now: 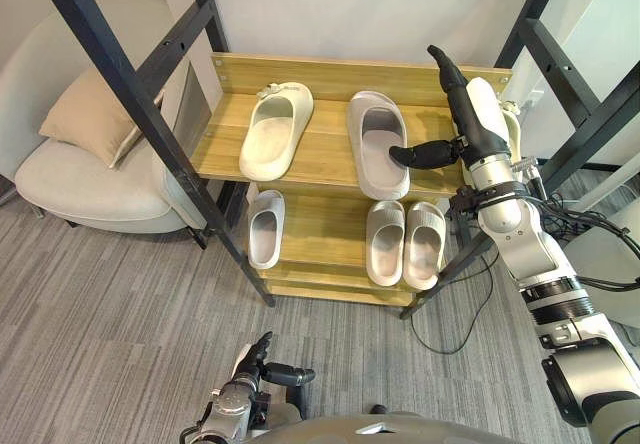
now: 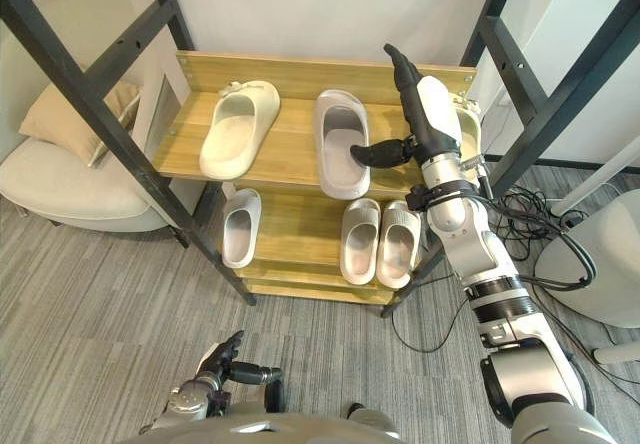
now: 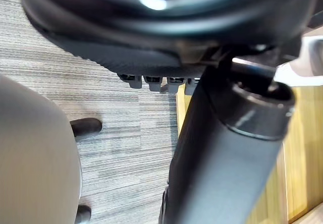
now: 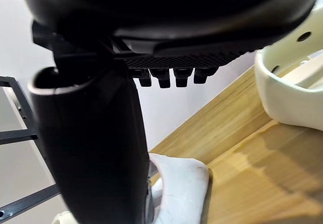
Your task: Organize the slippers on the shoe rack
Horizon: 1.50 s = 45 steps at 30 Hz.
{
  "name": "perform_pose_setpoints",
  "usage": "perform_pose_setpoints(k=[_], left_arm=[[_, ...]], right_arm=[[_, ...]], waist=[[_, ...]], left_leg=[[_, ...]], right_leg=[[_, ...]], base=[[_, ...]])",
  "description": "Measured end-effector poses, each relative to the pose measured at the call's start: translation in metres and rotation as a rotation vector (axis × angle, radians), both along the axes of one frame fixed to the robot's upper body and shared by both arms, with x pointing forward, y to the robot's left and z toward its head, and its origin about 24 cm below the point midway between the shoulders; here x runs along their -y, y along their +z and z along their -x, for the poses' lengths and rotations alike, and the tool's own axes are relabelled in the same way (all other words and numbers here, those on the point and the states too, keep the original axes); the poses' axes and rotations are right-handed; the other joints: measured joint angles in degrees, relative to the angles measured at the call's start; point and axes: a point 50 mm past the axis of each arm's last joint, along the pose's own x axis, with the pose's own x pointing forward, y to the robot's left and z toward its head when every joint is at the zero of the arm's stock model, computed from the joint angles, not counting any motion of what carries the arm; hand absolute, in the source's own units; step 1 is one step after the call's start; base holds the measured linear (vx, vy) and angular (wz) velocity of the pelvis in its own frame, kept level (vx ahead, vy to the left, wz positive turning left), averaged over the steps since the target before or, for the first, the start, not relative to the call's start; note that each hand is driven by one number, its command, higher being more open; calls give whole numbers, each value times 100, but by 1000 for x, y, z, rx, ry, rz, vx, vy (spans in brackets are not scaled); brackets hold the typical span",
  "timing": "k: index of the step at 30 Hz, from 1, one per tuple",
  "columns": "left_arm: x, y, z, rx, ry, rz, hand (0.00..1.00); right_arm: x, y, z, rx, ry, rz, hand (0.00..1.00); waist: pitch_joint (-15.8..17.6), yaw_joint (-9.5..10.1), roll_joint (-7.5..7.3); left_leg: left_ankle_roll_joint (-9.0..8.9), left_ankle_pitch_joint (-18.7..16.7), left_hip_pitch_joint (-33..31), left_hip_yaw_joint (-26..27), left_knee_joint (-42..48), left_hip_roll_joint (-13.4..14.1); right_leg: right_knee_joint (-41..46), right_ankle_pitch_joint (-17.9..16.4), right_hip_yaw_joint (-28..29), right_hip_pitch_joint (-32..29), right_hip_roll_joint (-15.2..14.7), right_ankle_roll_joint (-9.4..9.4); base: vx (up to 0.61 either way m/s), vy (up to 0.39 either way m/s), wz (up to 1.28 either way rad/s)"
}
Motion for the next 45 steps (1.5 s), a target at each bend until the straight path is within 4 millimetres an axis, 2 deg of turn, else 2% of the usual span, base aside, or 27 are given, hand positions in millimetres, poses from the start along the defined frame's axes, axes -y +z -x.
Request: perform_pose_setpoints(k=[8,17,18,25,28,40,43,45], left_arm=[[-1,2,-3,18,-1,-3,100],[-3,4,-8,36,-2,-6,100],[-3,4,-9,38,-2,-6,100],[-6,7,-13,67,0,-13,100],[-8,9,-15,78,1,-15,100],[-8,9,-16,80,2,-16,100],[-8,9,-16,80,2,-16,100],[-8,9,-15,75,1,-18,100]], right_arm=[[-1,4,-6,13,-24,-22,100],[-2,18,-25,14,-48,-35,100],[-2,19,-25,17,-47,-36,0],[-12,29,-36,14,-26,-35,0],[-17,27,-40,-10,-9,-33,0],[-26,27,-41,-29,39,-39,0],[-30,29,-34,-7,71,-34,0],[-42,45,-9,109,162,-19,0]], waist=[[117,11,-43],[192,87,-95],[207,106,-107],[326,136,-210],[377,160,-250],[387,136,-263],[389,121,-262],[389,68,-261]], left_leg=[[14,10,-16,-2,-15,-15],[32,24,-72,-11,-16,-22],[32,24,-75,-13,-17,-22],[40,29,-103,-38,-16,-22],[46,35,-111,-60,-16,-22],[50,45,-123,-112,-16,-26],[52,47,-120,-113,-16,-20],[51,45,-102,-111,-16,-18]], right_leg=[[-54,41,3,1,-8,12],[-91,58,4,-45,-9,1],[-96,59,2,-44,-8,0],[-127,84,-35,-41,-6,-5],[-123,85,-56,-38,-6,-5],[-113,94,-99,-26,-14,3],[-106,101,-89,-27,-19,14],[-87,101,-67,-25,-24,15]], base=[[-4,0,0],[-7,0,0],[0,0,0],[-2,-1,0],[-23,-9,4],[-2,-1,2],[0,0,0],[0,0,0]])
